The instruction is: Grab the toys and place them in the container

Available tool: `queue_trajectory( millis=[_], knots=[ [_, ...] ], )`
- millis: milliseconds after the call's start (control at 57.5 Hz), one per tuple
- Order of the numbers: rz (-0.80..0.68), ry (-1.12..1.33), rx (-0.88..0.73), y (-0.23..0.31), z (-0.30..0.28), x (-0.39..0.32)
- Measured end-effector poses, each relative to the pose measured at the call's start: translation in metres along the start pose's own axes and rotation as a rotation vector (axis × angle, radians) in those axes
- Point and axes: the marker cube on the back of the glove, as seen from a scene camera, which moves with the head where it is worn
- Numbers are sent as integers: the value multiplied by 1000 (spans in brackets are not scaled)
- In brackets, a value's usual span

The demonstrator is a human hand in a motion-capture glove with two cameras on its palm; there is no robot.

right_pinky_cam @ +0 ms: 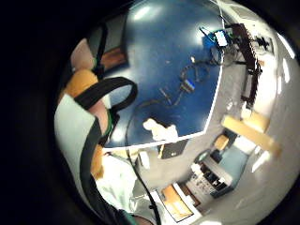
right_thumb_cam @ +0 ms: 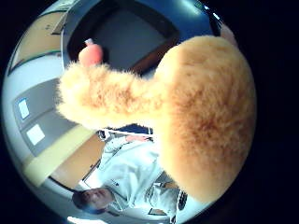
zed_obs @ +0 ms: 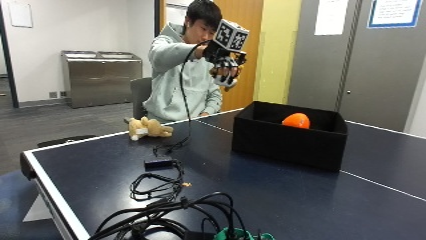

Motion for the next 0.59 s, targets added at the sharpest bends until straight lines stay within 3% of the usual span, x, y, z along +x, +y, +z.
queue_trajectory(
  millis=[591],
  knots=[
    [-124,-221,276,-165,-60,-161]
  ],
)
